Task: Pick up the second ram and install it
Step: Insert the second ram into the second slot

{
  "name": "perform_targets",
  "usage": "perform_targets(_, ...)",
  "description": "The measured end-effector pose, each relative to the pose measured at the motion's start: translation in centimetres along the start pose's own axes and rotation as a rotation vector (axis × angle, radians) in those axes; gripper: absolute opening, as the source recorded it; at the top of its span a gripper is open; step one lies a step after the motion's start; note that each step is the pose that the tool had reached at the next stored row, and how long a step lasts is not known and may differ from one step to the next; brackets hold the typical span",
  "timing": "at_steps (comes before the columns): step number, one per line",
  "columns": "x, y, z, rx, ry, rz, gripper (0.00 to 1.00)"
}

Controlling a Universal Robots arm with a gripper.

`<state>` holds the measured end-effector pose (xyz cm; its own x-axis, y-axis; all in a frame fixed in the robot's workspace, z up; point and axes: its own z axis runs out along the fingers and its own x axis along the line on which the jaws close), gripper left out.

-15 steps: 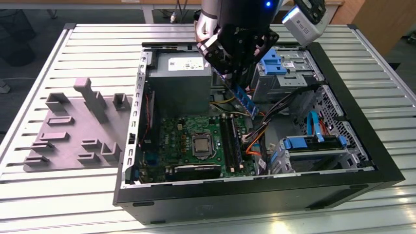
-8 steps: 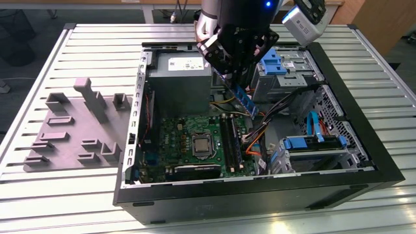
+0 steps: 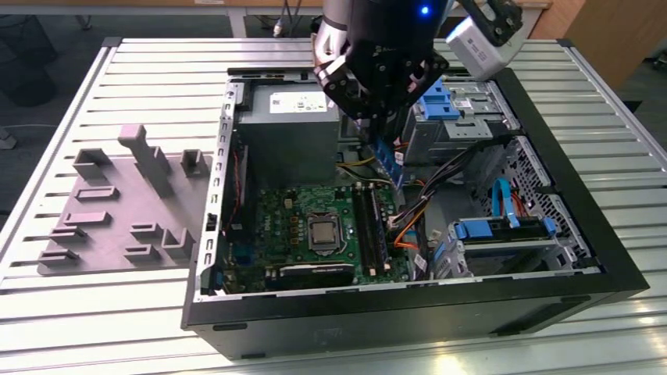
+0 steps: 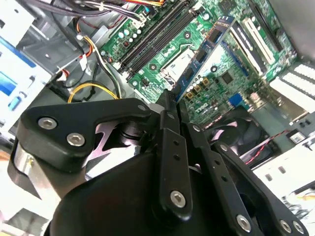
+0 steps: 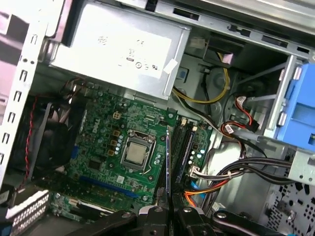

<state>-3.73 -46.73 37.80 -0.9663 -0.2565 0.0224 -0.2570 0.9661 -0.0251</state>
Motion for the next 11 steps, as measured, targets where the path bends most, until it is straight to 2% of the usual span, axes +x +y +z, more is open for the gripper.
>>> perform_targets(6, -0.01, 0.01, 0.29, -0.0022, 0.0023, 0.105, 0.14)
perform_targets(7, -0.01, 0.0, 0.3, -0.002, 0.0013, 0.116, 0.14)
perform_targets(11, -0.02, 0.01, 0.46, -0.001, -0.0102, 0.155, 0.14)
